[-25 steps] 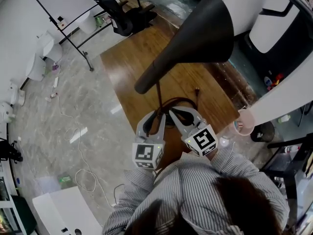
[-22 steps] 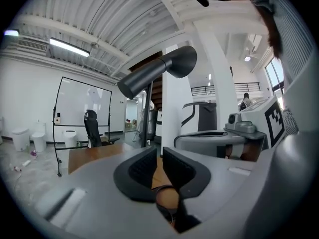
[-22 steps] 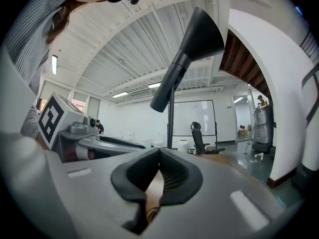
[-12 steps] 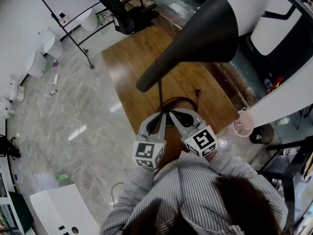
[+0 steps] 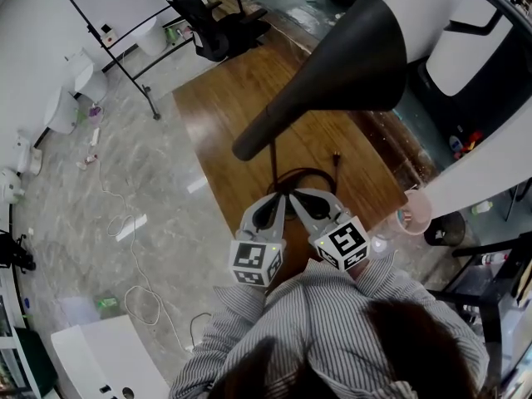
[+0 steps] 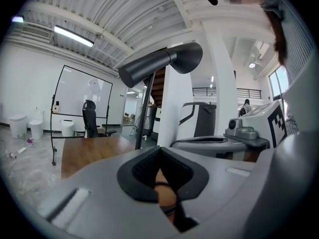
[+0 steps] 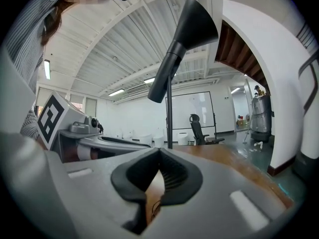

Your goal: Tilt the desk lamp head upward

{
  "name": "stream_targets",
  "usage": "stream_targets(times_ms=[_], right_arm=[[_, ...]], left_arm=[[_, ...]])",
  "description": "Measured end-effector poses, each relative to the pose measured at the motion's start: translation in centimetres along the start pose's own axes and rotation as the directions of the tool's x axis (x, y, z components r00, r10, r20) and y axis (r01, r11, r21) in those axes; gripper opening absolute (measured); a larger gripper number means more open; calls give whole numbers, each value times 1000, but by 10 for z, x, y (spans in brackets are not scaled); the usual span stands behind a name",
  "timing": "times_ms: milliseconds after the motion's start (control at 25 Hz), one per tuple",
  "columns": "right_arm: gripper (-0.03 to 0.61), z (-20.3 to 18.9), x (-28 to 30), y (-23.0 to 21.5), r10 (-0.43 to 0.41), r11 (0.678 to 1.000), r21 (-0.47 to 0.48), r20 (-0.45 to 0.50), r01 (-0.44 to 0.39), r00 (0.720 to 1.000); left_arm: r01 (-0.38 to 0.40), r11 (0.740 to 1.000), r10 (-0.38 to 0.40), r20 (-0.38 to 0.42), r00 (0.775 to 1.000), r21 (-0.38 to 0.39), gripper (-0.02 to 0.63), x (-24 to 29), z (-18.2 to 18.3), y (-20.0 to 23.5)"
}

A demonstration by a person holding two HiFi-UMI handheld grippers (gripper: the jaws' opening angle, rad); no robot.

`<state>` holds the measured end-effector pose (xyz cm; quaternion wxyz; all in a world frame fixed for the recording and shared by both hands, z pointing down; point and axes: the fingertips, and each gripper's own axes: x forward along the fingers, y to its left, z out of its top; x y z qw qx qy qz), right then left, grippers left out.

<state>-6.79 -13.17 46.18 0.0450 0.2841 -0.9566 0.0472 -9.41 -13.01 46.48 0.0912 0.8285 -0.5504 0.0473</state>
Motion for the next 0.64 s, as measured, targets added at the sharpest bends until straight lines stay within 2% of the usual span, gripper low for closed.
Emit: stream_targets(times_ms=[640], right_arm=[[2,0,0,-12,-29,999,20,11,29,1000]], left_arm=[[-18,1000,18,-3,1000,-13,5,5,0,3]])
